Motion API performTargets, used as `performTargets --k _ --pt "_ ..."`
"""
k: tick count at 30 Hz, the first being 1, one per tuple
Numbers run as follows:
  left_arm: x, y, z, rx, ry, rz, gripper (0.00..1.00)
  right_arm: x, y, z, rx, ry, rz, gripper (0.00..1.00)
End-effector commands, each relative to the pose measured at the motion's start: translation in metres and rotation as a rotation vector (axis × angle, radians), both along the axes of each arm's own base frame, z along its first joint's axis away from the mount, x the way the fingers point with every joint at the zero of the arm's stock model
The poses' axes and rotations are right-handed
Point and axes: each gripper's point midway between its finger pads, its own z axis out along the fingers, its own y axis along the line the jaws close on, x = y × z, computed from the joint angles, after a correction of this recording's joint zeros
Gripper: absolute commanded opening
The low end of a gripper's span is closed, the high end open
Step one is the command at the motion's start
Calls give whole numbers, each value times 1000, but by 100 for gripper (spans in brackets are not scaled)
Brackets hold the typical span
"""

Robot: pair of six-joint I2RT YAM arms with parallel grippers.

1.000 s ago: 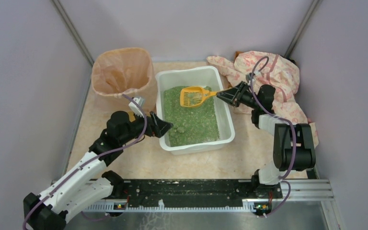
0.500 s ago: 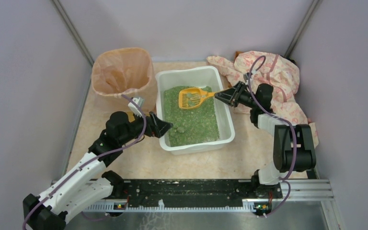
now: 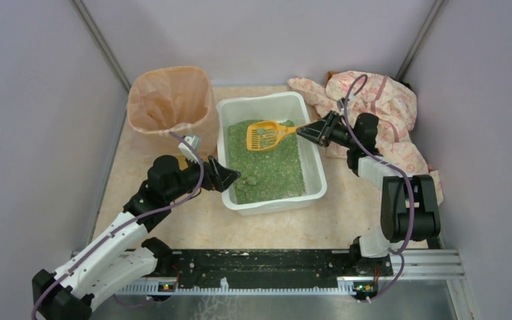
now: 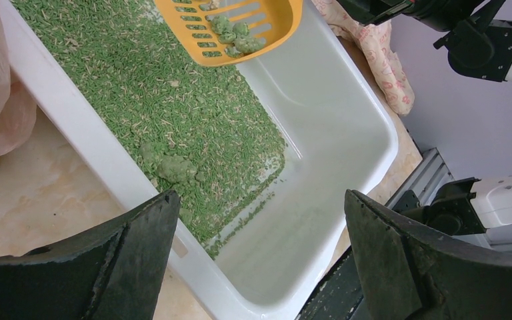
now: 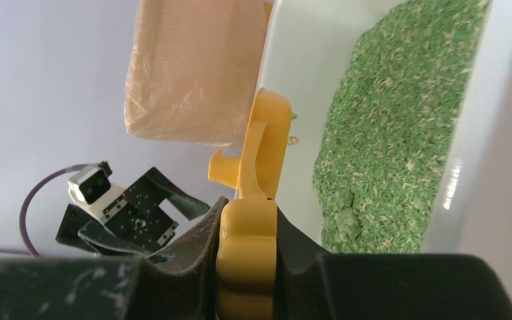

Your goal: Clean the litter box

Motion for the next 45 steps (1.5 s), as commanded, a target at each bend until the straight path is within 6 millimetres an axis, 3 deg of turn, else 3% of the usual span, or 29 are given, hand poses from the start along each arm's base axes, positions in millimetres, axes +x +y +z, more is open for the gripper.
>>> performTargets --k 1,4,7,11,18,24,30,36,39,45 --pt "-1 -2 6 -20 -29 -7 99 -2 11 31 10 -115 32 0" --pt "-1 -1 5 -15 -21 -8 99 13 -15 22 -12 -81 -103 0" --pt "-2 -1 5 -21 -24 -6 99 -3 9 24 2 -90 66 0" --pt "-1 -2 8 -21 -27 -10 99 6 -2 33 14 -91 -18 0" --pt "0 10 16 -4 -54 39 99 15 -1 83 52 -149 -30 0" --pt "-1 23 14 28 -67 88 99 27 13 128 71 -204 -11 0" --pt "-5 21 10 16 -48 72 99 39 44 183 93 -281 34 0" --pt "-7 20 7 13 -43 63 99 46 94 215 89 -321 109 0" --pt "-8 20 7 9 -41 61 99 49 124 218 53 -332 143 0" --pt "-11 26 6 21 -45 79 99 55 179 203 -48 -396 205 0"
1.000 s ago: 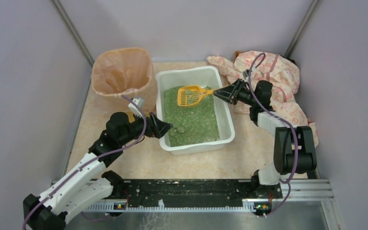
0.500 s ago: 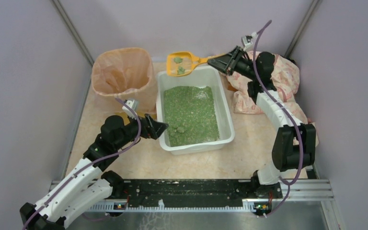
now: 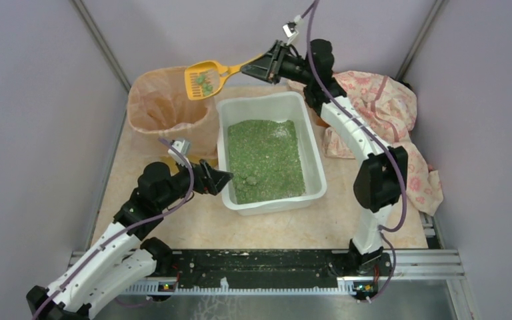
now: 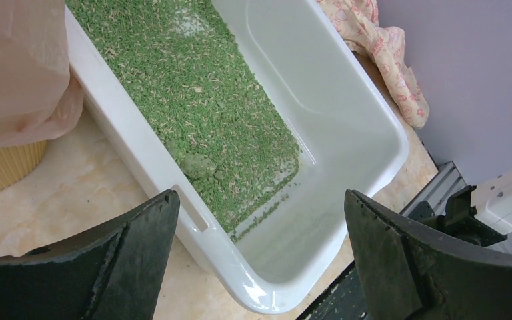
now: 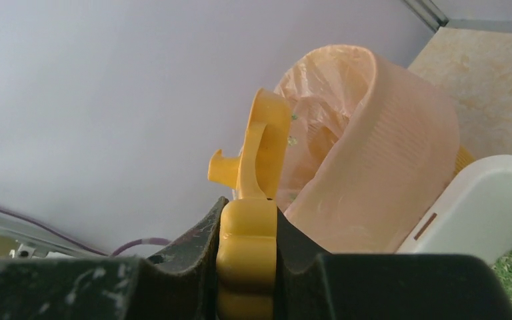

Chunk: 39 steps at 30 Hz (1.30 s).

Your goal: Clean the litter box

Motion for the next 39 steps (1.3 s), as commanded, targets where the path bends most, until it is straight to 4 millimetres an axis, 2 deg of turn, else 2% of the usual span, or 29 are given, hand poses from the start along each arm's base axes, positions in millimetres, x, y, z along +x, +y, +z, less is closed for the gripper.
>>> performTargets --k 1,5,6,11,17,21,25,34,37,39 --pt "-4 6 -3 10 -1 15 99 0 39 -4 -117 -150 6 0" --pt "-6 11 -13 25 14 30 99 1 65 -16 -277 -286 -42 0" --pt "-6 11 -16 26 19 33 99 4 68 -14 -316 -324 -84 0" --pt "-7 10 -22 18 32 29 99 -6 88 -5 -434 -484 -137 0" --pt "-3 7 -24 24 35 24 99 -38 108 25 -524 -749 -220 0" --pt "-2 5 -27 26 41 21 99 -68 127 37 -565 -934 -214 0" --pt "-3 5 -30 27 44 21 99 -86 135 47 -619 -1058 -263 0" --pt "-3 6 -31 26 46 25 99 -113 123 93 -456 -1049 -272 0" --pt "-3 6 -30 24 43 24 99 -117 101 118 -327 -1003 -265 0" --pt "-3 6 -30 23 43 24 99 -116 78 133 -217 -940 -247 0"
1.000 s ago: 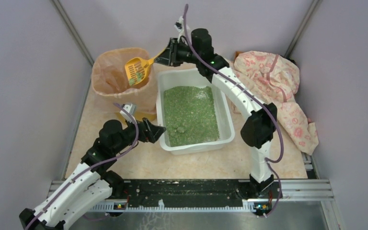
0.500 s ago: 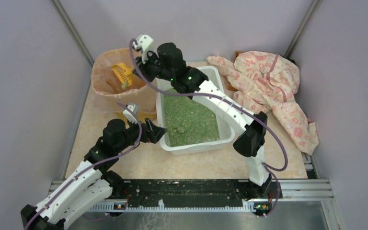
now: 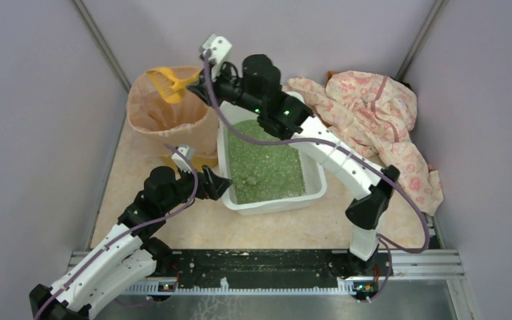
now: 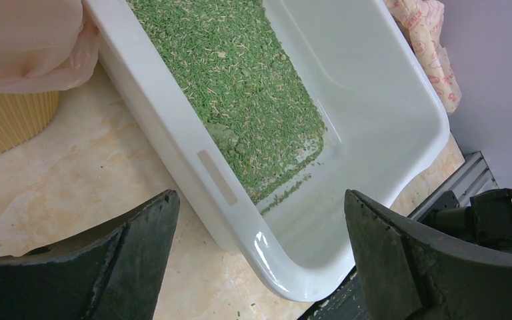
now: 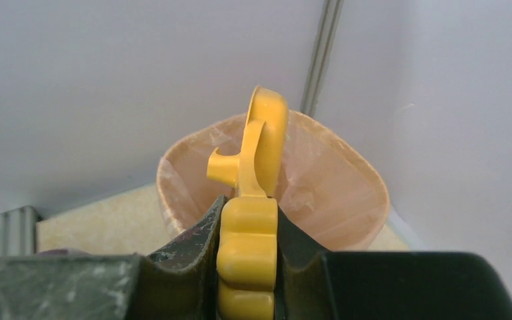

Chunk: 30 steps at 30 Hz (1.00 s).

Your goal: Clean the litter box

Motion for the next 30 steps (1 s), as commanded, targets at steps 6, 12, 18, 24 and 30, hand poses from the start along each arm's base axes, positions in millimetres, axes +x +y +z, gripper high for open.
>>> performTargets --k 6,12,18,24,30 --pt "1 -2 9 -25 -26 -4 99 9 -162 114 556 180 120 0" --pt "3 -6 14 -38 -34 -14 99 66 -272 28 568 394 -214 0" --pt "7 -12 19 -39 -41 -28 99 54 -280 -106 315 681 -325 0" --pt "10 -15 22 -38 -48 -36 99 15 -293 -192 127 824 -429 0" --pt "15 -21 19 -22 -47 -57 99 -2 -297 -237 -22 913 -470 0"
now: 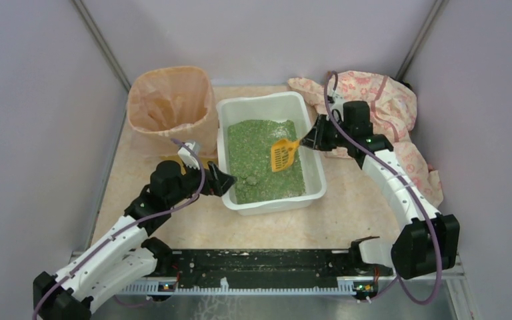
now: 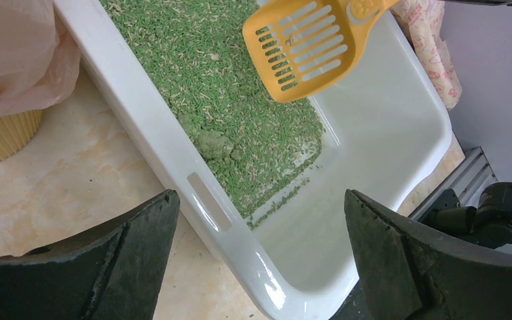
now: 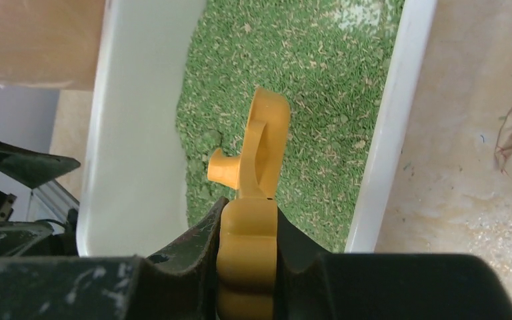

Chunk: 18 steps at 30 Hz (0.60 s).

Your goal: Clean the litter box

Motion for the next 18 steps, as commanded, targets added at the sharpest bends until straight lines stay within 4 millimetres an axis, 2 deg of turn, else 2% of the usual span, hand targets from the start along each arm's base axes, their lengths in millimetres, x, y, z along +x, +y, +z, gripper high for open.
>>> performTargets --k 1,9,13,18 --pt "5 -10 22 -32 -57 -33 99 -12 0 -1 -94 -23 46 0" --pt "3 -6 25 -45 -70 -23 99 -29 24 -37 -167 93 123 0" --pt "1 -5 29 -52 -78 -19 99 -31 38 -54 -102 133 157 0" --pt "1 -1 31 -37 -84 -10 99 -33 65 -67 53 178 225 0"
